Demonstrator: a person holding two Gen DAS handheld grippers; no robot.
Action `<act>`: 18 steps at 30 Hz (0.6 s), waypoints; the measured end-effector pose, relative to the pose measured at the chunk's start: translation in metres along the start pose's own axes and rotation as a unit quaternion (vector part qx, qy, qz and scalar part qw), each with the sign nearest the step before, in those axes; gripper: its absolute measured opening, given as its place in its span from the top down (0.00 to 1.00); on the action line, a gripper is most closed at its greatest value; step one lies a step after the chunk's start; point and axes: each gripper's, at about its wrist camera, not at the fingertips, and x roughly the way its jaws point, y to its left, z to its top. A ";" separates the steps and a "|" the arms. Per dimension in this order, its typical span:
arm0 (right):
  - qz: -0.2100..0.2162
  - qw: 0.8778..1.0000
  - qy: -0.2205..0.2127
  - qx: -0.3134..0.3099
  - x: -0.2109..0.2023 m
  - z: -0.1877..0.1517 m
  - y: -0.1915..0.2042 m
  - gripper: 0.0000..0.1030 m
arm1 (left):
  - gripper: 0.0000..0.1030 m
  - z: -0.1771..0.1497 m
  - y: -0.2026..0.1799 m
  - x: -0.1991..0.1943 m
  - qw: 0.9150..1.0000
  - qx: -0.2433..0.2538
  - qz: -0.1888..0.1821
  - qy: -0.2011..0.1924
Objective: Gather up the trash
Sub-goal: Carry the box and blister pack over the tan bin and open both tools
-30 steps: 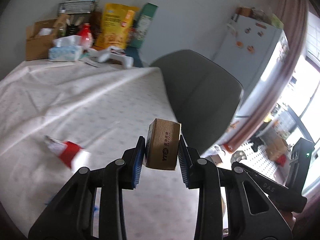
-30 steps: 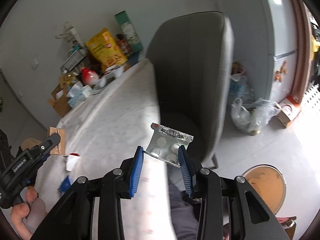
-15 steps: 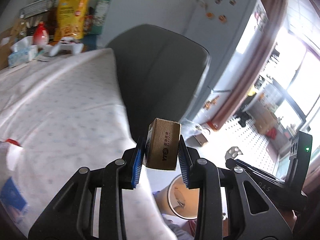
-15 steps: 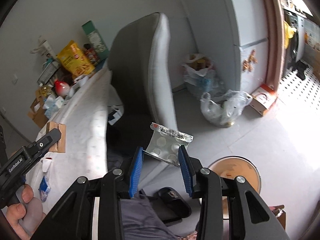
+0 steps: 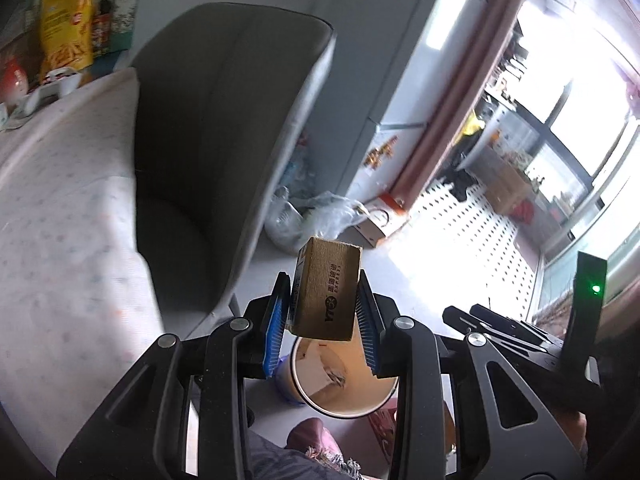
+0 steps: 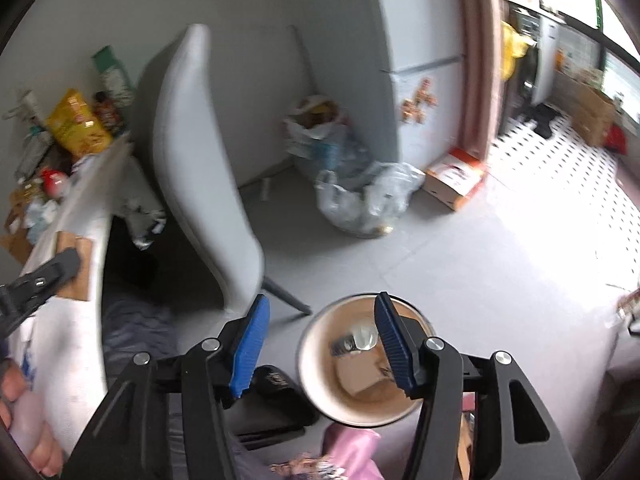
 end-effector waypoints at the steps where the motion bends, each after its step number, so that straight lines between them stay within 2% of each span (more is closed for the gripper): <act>1: 0.001 1.000 0.004 0.012 0.002 -0.001 -0.009 0.45 | 0.68 -0.001 -0.004 0.004 1.000 0.003 -0.001 0.005; 8: -0.002 0.999 -0.016 0.043 -0.005 0.002 -0.037 0.31 | 0.68 -0.004 -0.025 0.029 0.999 0.020 -0.009 0.033; 18: -0.008 0.995 -0.056 0.083 -0.028 0.013 -0.074 0.27 | 0.67 -0.008 -0.073 0.070 0.995 0.046 -0.044 0.076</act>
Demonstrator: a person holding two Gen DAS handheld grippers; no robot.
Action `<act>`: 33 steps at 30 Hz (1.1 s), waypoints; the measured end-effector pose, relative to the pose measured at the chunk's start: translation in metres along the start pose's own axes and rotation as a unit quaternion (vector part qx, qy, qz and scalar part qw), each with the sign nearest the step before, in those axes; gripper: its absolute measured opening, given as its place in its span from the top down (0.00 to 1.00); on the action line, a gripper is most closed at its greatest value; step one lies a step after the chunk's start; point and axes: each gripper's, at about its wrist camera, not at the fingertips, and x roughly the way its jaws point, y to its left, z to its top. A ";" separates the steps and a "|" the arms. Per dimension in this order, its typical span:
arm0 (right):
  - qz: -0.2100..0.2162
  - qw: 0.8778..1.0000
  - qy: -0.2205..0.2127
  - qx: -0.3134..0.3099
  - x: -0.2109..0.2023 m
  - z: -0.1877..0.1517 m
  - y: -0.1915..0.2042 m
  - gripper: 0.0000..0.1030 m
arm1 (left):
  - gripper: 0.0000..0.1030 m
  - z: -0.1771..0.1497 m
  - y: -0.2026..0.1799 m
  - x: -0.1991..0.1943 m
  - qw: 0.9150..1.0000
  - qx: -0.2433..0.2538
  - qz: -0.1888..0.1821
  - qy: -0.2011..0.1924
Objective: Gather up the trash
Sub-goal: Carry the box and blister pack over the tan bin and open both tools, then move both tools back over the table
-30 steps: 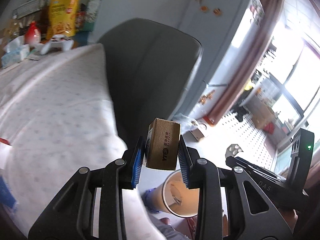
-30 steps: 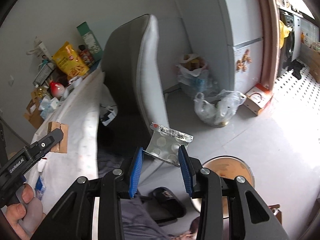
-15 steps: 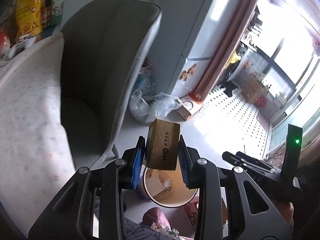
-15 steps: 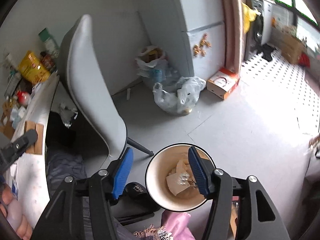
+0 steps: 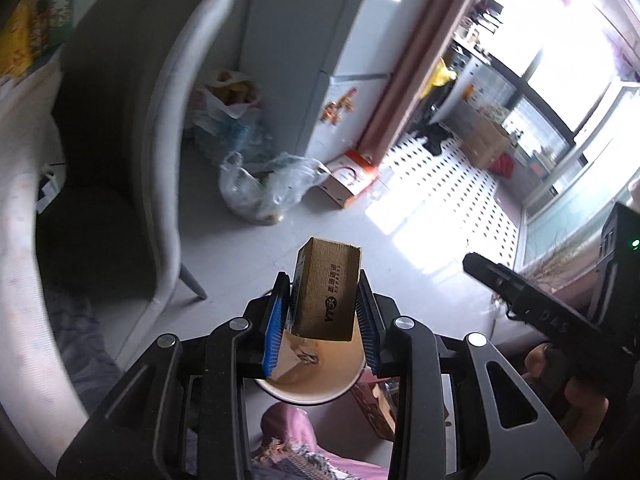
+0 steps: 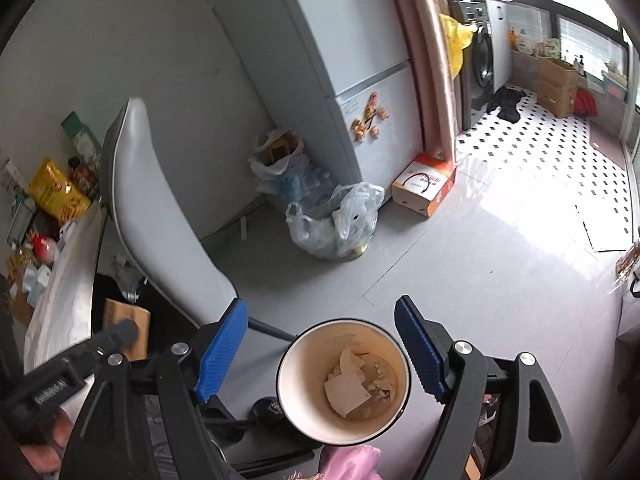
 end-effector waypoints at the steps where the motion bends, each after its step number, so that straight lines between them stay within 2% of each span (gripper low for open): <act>1: -0.001 1.000 -0.003 0.003 -0.002 0.002 -0.004 0.27 | 0.63 0.001 -0.006 0.005 1.000 0.003 -0.010 0.004; 3: -0.004 1.000 -0.010 0.014 -0.008 0.006 -0.013 0.27 | 0.27 0.003 -0.013 0.009 1.000 0.003 -0.030 0.005; 6: -0.006 1.000 -0.016 0.022 -0.012 0.007 -0.020 0.26 | 0.10 0.003 -0.021 0.005 0.999 0.008 -0.037 -0.017; 11: 0.002 1.000 -0.010 0.018 -0.009 0.002 -0.016 0.26 | 0.06 0.005 -0.006 -0.014 0.999 -0.005 -0.020 -0.029; 18: 0.017 1.000 0.000 -0.004 -0.003 -0.002 0.008 0.21 | 0.06 0.004 0.027 -0.059 0.998 -0.030 0.010 -0.062; 26: 0.036 0.999 -0.004 -0.028 -0.009 -0.007 0.040 0.10 | 0.06 -0.006 0.074 -0.113 0.991 -0.071 0.050 -0.103; 33: 0.062 0.997 -0.005 -0.054 -0.014 -0.013 0.078 0.07 | 0.06 -0.022 0.113 -0.150 0.983 -0.108 0.081 -0.127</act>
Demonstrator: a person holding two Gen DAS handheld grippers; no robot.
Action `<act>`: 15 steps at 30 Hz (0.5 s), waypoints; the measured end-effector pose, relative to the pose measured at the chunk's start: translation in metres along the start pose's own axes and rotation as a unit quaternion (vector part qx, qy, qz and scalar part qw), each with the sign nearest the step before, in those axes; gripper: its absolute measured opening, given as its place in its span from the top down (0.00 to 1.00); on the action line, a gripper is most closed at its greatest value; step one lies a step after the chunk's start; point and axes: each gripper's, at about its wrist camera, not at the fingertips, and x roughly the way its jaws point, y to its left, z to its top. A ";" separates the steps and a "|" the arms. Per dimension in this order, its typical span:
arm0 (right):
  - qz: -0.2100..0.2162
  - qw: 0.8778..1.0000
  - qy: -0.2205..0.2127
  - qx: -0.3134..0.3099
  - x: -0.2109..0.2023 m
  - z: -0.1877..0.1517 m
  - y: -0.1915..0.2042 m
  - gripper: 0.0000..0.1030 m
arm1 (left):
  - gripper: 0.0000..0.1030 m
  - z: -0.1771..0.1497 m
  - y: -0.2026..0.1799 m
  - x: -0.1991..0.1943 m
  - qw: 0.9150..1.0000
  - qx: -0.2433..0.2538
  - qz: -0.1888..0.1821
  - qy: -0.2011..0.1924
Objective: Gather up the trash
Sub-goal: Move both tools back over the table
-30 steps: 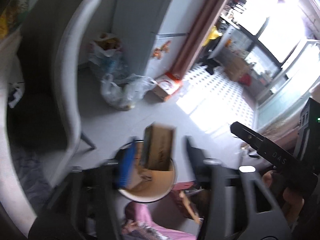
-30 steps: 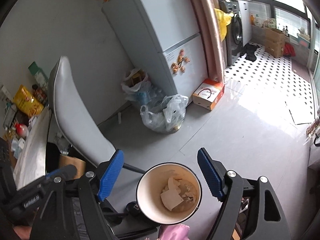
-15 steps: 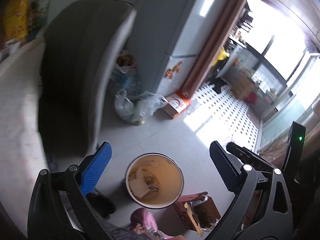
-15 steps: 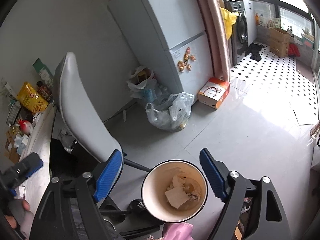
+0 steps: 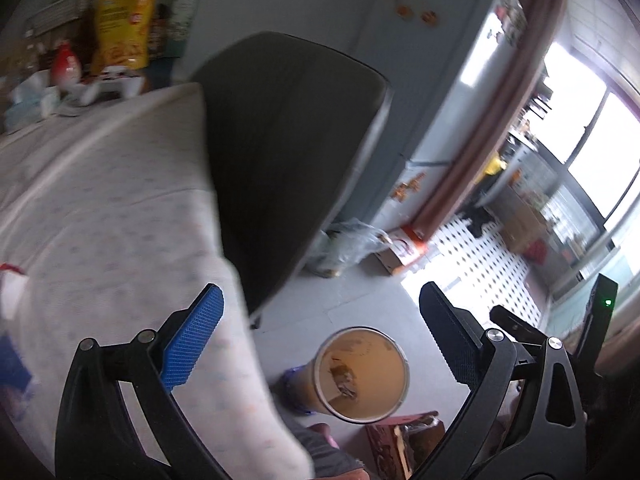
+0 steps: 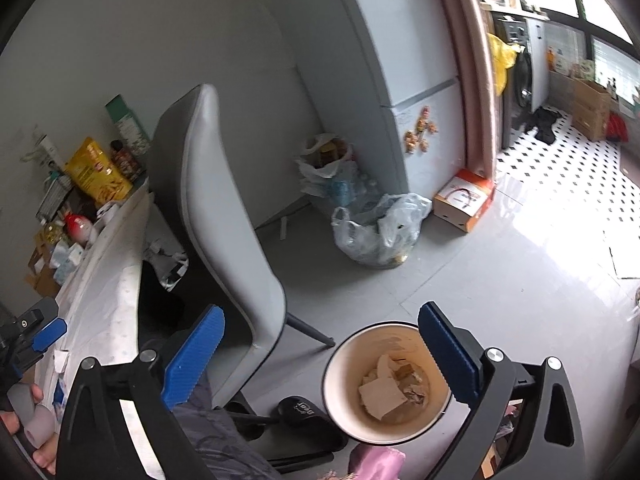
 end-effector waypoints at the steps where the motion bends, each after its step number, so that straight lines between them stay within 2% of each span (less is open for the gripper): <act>1: 0.002 1.000 0.001 -0.003 0.000 0.000 0.005 0.07 | 0.06 -0.001 0.009 -0.005 1.000 -0.006 0.006 -0.004; 9: 0.029 0.999 0.010 -0.040 0.001 -0.007 0.057 0.07 | 0.06 -0.006 0.065 -0.037 0.998 -0.050 0.034 -0.033; 15: 0.044 0.997 0.014 -0.055 0.004 -0.007 0.090 0.07 | 0.06 -0.009 0.113 -0.054 0.993 -0.081 0.072 -0.044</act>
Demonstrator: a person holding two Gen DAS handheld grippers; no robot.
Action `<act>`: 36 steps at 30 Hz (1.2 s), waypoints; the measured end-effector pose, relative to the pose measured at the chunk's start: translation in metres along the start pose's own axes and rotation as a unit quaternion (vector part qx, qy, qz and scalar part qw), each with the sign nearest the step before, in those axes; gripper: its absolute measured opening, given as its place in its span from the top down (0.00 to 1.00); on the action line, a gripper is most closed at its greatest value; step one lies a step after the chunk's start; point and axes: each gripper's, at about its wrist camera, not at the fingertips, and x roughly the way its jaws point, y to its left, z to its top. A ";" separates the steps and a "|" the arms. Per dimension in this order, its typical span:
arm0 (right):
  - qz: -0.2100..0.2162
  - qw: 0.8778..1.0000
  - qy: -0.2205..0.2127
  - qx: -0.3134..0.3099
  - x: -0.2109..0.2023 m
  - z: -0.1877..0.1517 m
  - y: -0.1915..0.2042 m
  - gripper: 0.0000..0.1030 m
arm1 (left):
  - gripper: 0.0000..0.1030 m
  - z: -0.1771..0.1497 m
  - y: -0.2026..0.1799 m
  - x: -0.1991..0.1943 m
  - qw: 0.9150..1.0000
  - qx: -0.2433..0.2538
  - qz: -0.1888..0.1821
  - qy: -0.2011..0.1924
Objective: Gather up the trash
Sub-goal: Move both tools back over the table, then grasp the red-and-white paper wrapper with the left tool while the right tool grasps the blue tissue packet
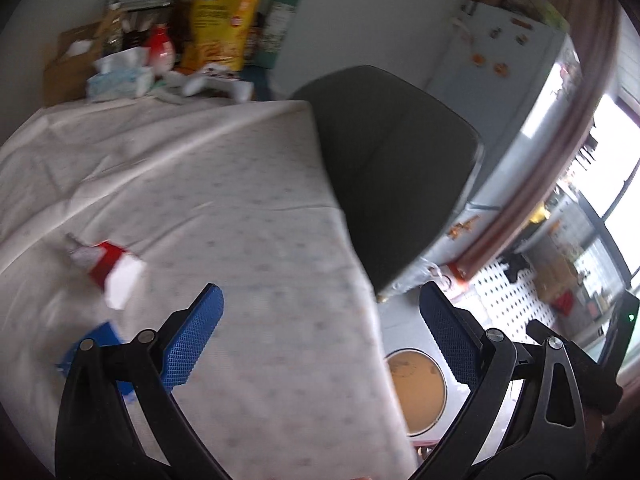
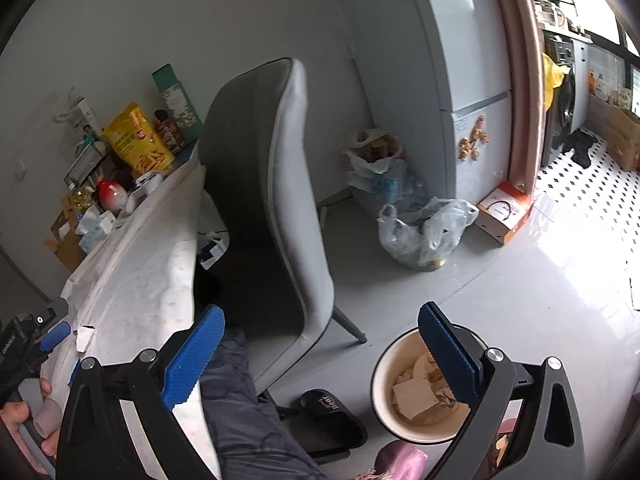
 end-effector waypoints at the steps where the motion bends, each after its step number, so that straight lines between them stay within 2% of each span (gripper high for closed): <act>1: 0.002 1.000 0.001 -0.004 0.001 -0.001 0.005 0.07 | 0.06 0.000 0.010 -0.003 1.000 -0.009 0.003 -0.003; 10: 0.027 0.997 0.023 -0.072 0.014 -0.011 0.070 0.08 | 0.08 -0.001 0.076 -0.016 0.998 -0.064 0.009 -0.023; 15: 0.043 0.994 0.029 -0.095 0.018 -0.016 0.101 0.08 | 0.27 -0.003 0.104 -0.016 0.996 -0.089 0.015 -0.026; 23: 0.073 0.989 0.040 -0.120 0.025 -0.025 0.144 0.09 | 0.42 -0.008 0.130 -0.003 0.993 -0.111 0.032 -0.016; 25: 0.081 0.988 0.044 -0.124 0.027 -0.027 0.152 0.09 | 0.48 -0.008 0.134 0.002 0.992 -0.117 0.035 -0.010; 28: 0.094 0.986 0.051 -0.130 0.029 -0.032 0.165 0.09 | 0.62 -0.008 0.139 0.011 0.991 -0.124 0.042 0.001; 31: 0.106 0.983 0.059 -0.138 0.032 -0.038 0.178 0.09 | 0.92 -0.009 0.140 0.016 0.991 -0.123 0.048 0.009; 32: 0.110 0.982 0.062 -0.142 0.032 -0.041 0.183 0.09 | 0.97 -0.010 0.140 0.016 0.991 -0.122 0.051 0.011; 36: 0.129 0.977 0.080 -0.152 0.038 -0.051 0.202 0.12 | 0.98 -0.012 0.143 -0.005 0.991 -0.123 0.055 -0.012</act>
